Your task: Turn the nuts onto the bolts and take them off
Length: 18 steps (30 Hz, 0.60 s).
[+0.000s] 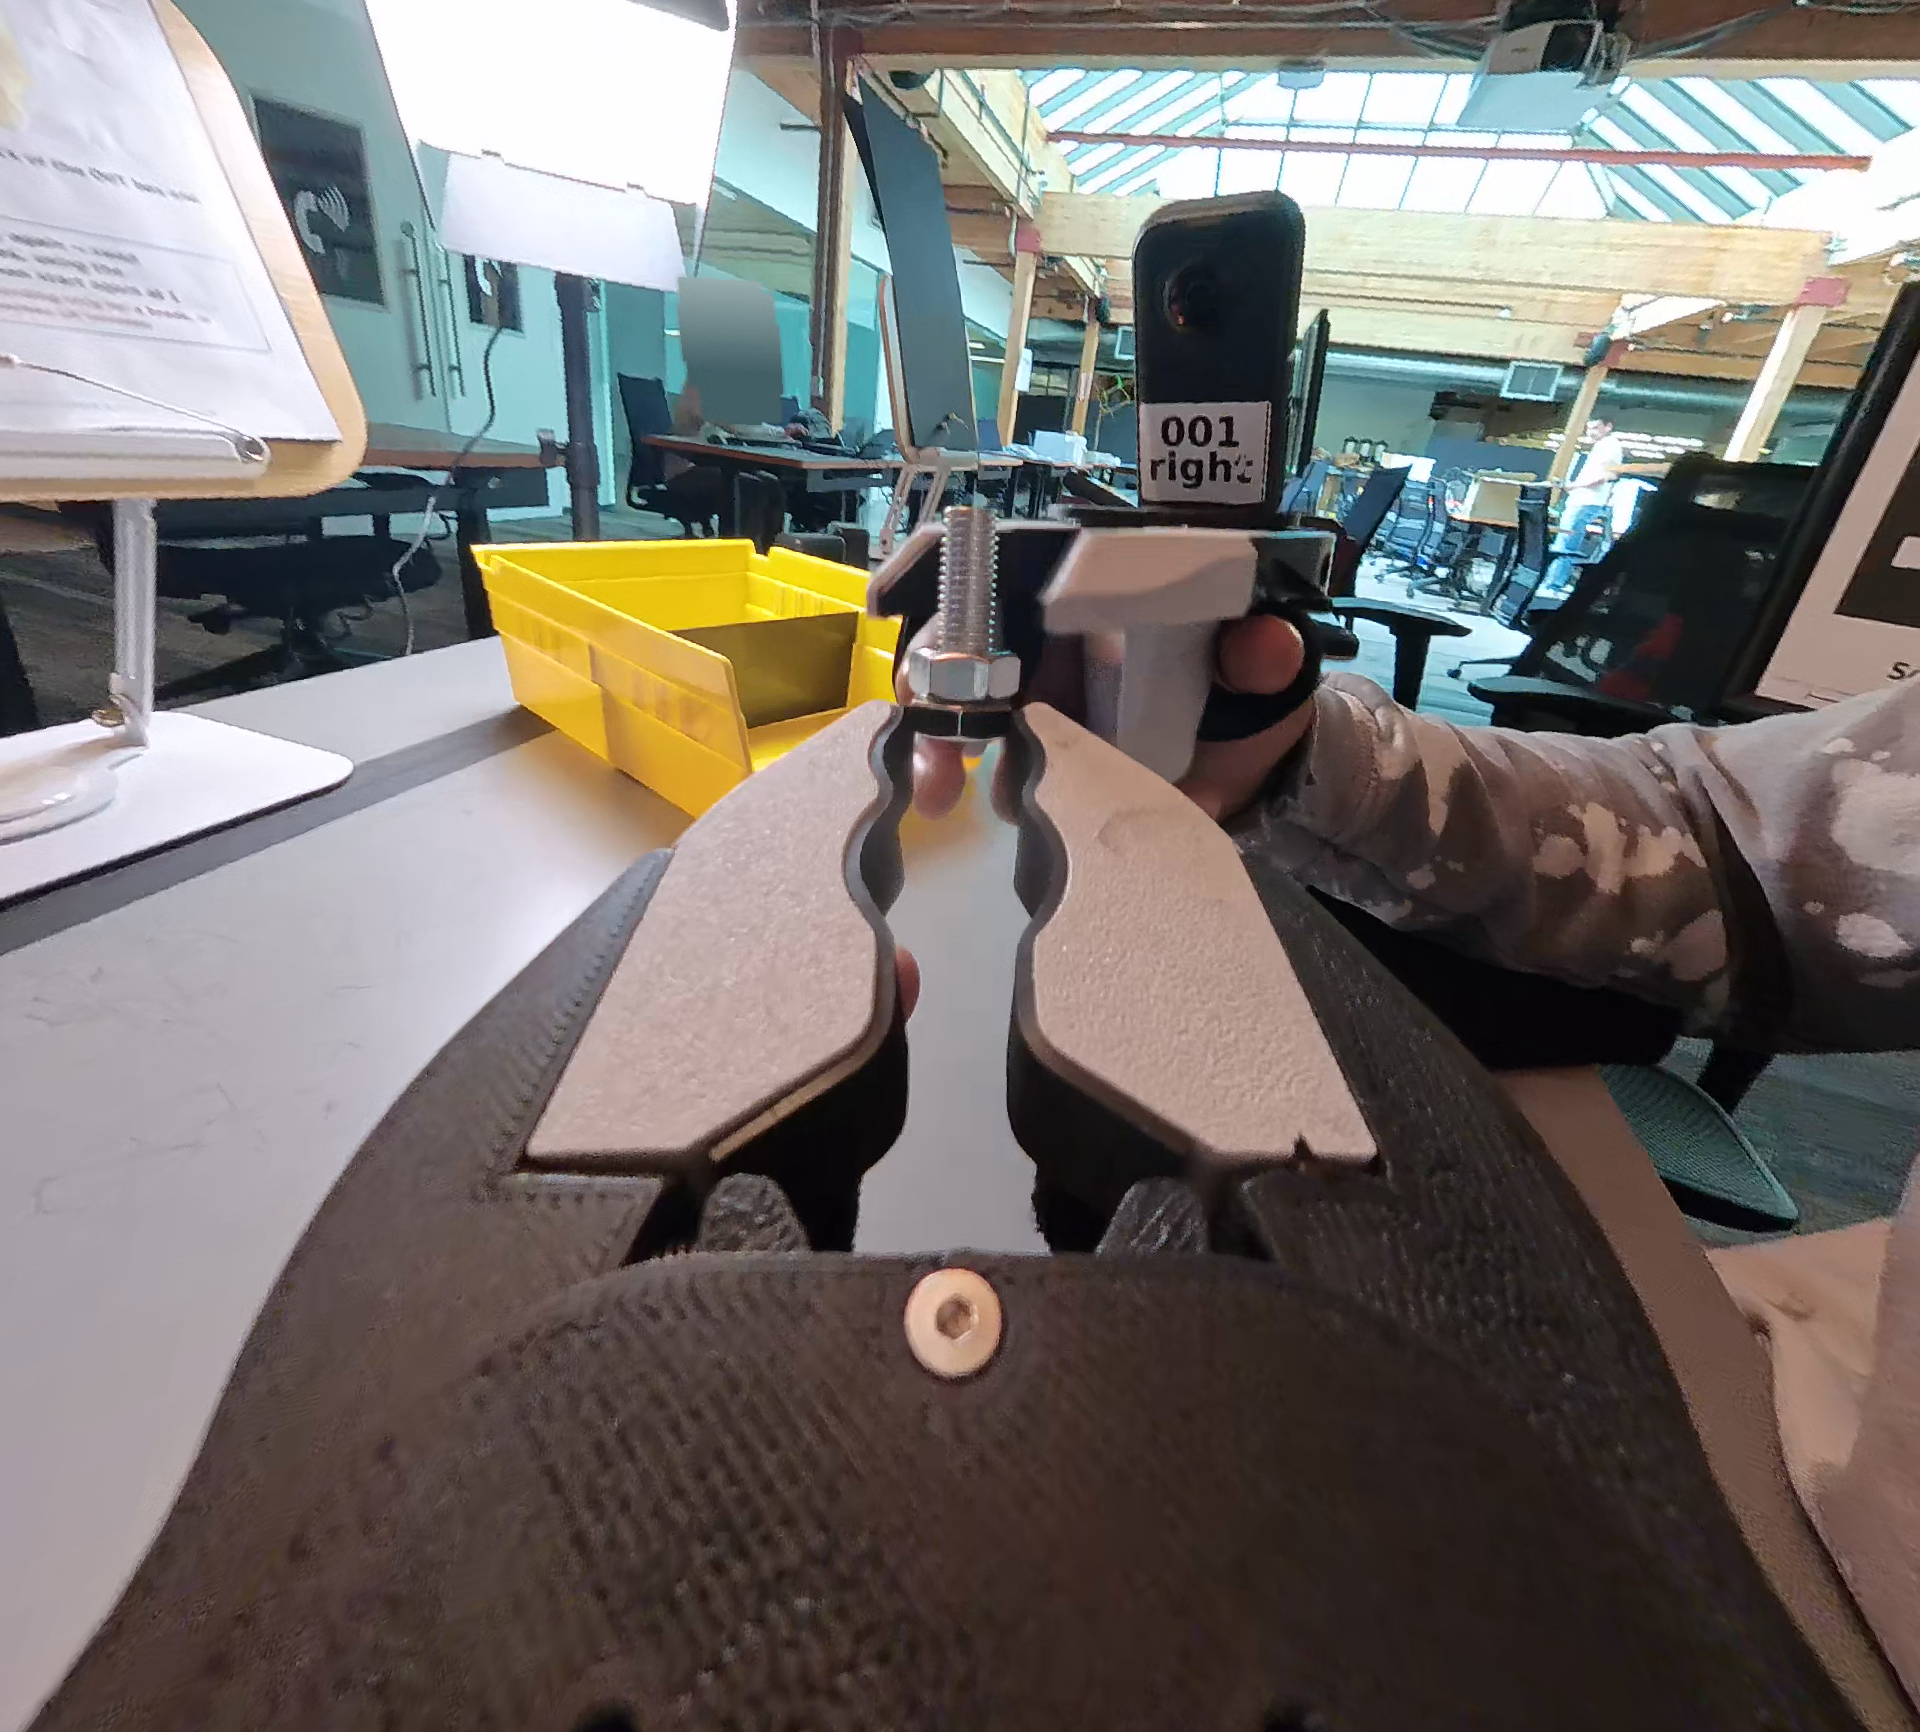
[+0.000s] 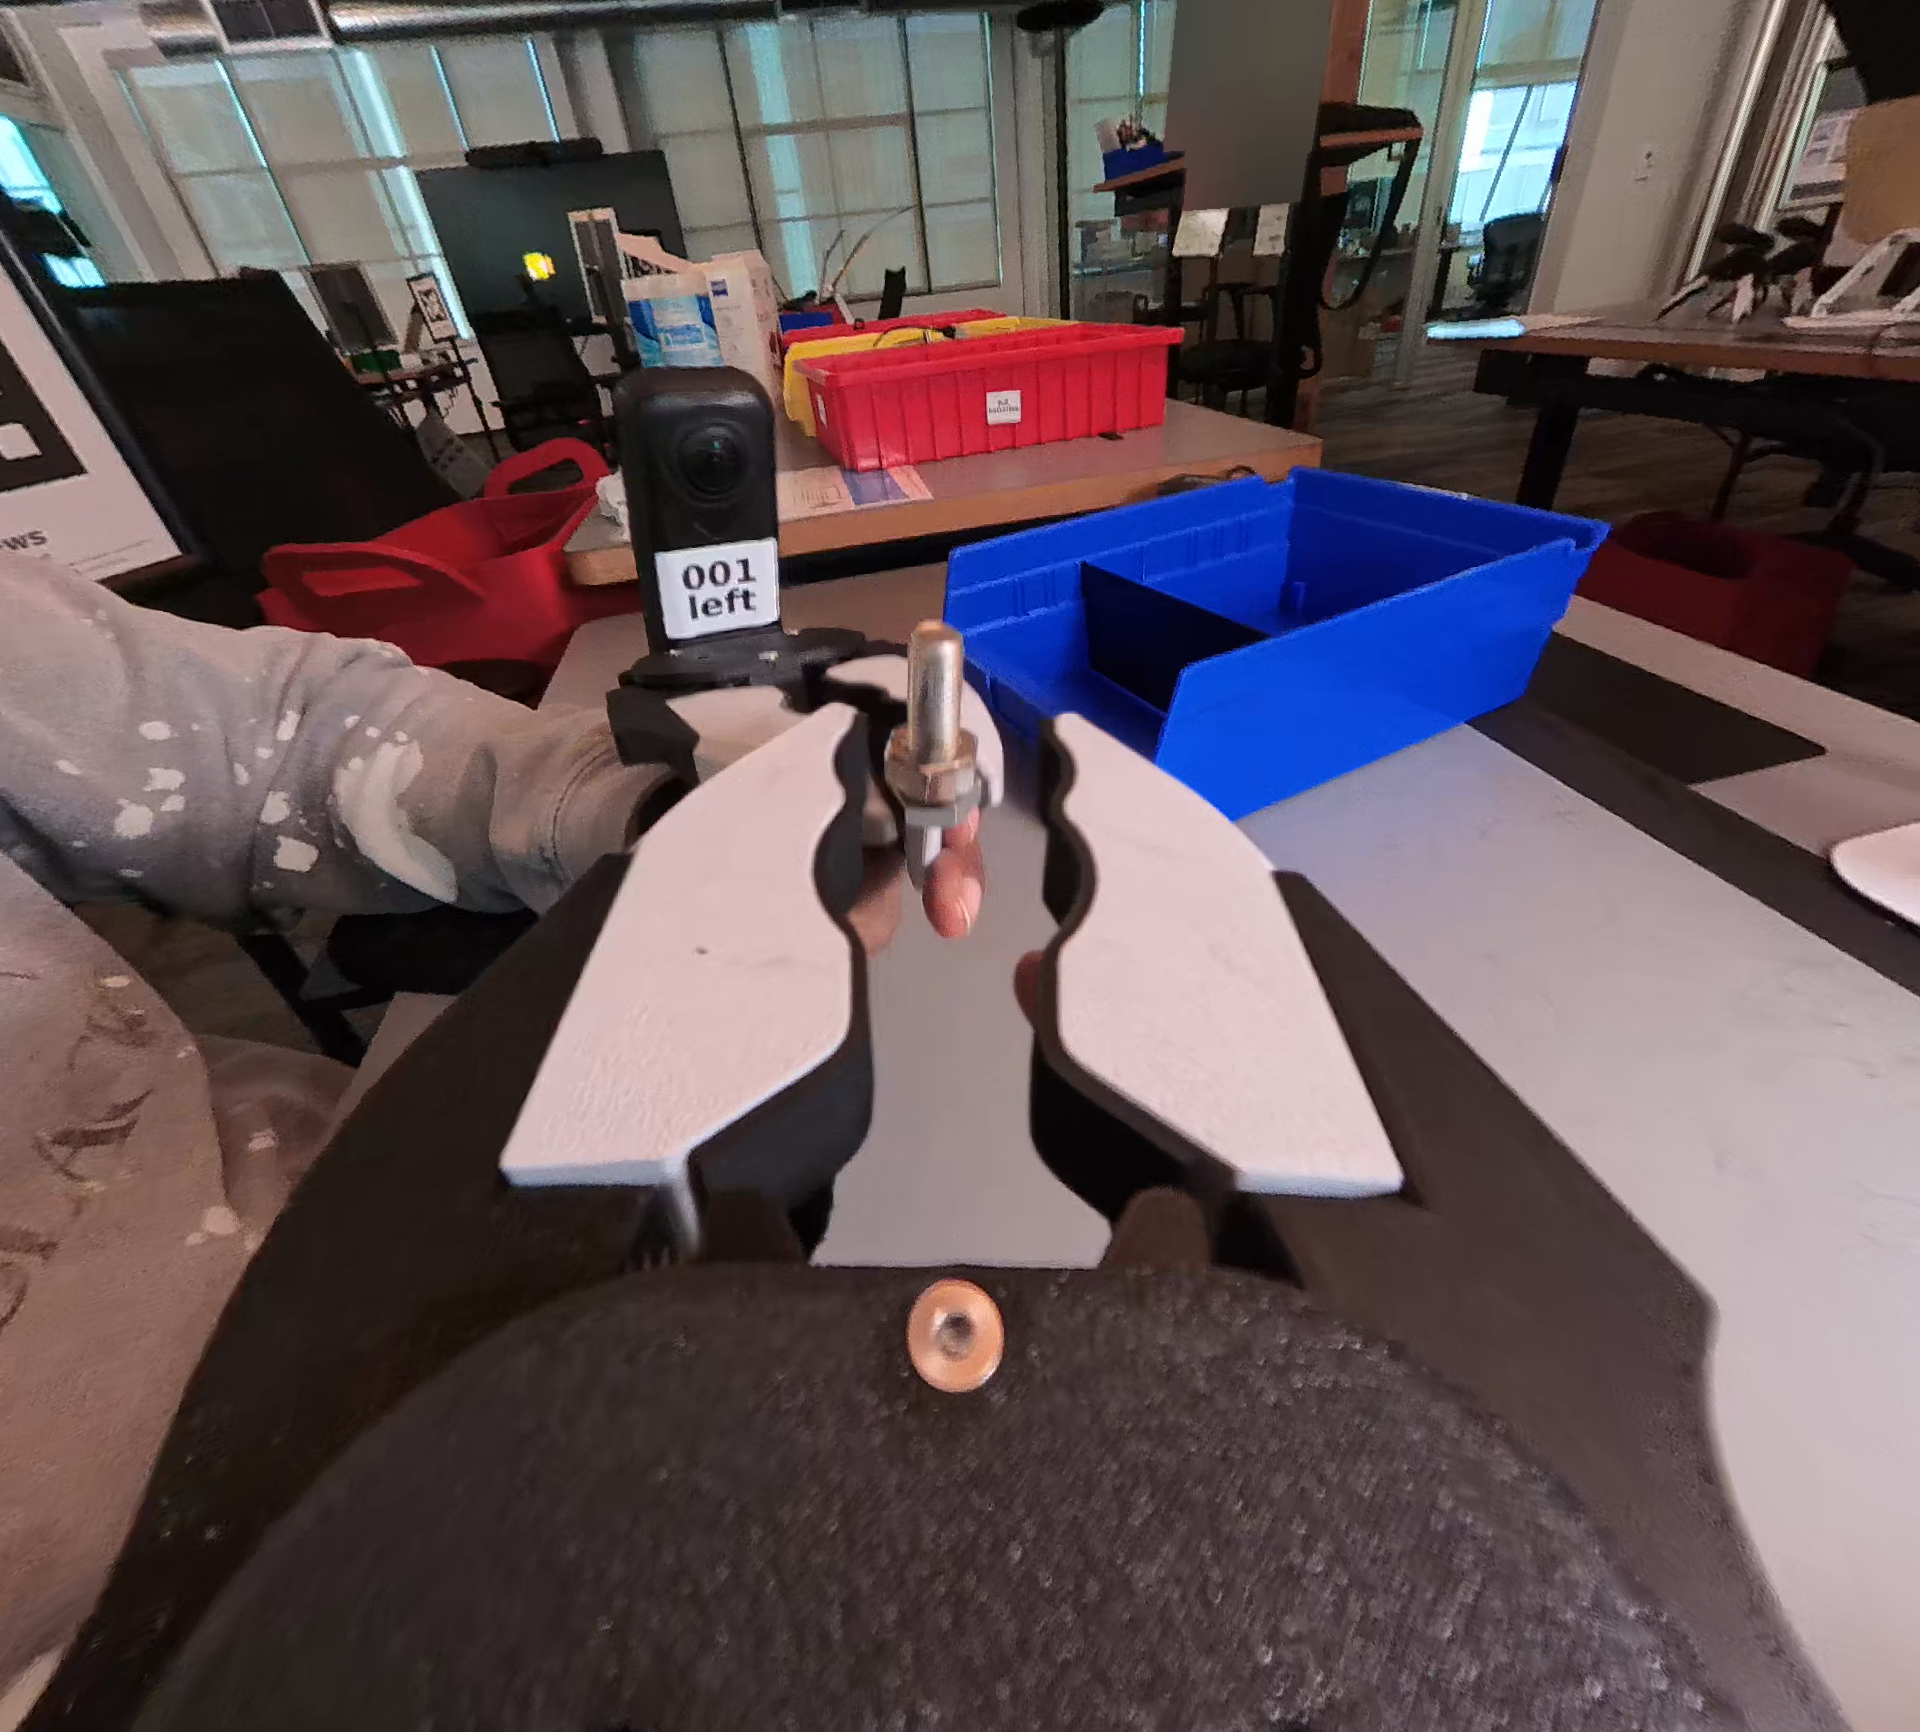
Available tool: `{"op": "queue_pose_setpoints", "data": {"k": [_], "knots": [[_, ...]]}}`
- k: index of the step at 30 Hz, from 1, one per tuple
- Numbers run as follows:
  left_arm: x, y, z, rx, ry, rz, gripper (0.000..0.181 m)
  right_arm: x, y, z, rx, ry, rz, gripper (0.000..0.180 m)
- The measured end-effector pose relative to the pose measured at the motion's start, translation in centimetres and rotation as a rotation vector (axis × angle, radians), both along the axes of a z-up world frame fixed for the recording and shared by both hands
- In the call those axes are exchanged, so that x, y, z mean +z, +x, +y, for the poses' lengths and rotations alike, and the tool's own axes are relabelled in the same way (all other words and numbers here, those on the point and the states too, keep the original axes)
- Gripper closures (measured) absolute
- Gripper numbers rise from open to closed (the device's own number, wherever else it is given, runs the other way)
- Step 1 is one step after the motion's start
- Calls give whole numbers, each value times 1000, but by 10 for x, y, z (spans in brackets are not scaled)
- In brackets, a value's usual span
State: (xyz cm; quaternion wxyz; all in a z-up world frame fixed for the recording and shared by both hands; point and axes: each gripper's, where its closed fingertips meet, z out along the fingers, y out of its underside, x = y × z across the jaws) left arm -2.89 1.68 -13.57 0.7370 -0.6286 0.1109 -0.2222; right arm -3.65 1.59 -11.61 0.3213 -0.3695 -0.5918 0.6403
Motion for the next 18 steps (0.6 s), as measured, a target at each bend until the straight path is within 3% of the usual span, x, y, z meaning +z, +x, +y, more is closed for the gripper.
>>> {"op": "queue_pose_setpoints", "data": {"k": [2,5,8,11,16,18], "knots": [[3,-2,-1,8,12,2,163,-5,-3,-2,-1,3,-32,141],[4,-2,-2,15,23,6,163,-8,-6,-1,-14,-5,-38,146],[14,-7,-7,-4,61,-50,163,2,-5,24,-124,-8,15,180],[19,-11,-9,13,78,-43,163,10,-2,37,-161,-35,25,172],[11,-4,-6,1,56,-34,163,7,-2,-3,-52,-5,13,148],[12,-2,-6,3,55,-27,163,5,-3,-4,-58,18,13,152]]}}
